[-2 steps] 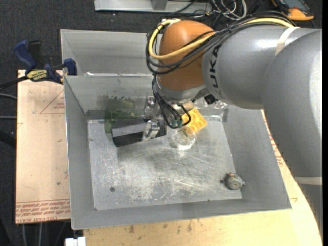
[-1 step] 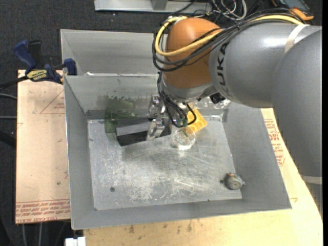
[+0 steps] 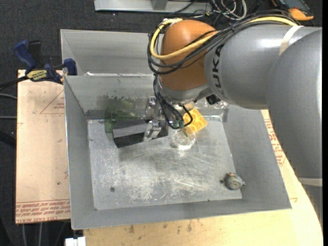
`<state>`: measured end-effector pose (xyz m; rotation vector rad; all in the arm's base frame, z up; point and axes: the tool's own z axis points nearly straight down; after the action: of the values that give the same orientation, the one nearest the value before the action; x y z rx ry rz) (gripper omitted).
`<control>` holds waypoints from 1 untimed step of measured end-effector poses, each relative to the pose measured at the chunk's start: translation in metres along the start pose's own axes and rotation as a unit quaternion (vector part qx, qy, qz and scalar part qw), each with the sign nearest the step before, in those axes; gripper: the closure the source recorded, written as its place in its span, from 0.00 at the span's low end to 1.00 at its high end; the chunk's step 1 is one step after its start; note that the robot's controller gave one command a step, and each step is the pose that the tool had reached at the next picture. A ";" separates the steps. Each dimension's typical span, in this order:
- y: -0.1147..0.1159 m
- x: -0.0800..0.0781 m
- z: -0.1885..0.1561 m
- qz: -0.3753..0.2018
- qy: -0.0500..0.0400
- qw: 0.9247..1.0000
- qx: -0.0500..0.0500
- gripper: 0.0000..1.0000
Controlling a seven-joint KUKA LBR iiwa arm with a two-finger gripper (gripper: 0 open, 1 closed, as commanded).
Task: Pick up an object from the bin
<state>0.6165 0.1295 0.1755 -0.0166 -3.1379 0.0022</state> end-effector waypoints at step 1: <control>0.006 0.005 -0.004 -0.002 0.002 1.000 0.000 1.00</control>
Offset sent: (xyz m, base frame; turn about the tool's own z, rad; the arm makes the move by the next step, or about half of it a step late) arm -0.0008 0.0030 0.0130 0.0126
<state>0.6112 0.1359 0.1795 -0.0095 -3.1348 0.0017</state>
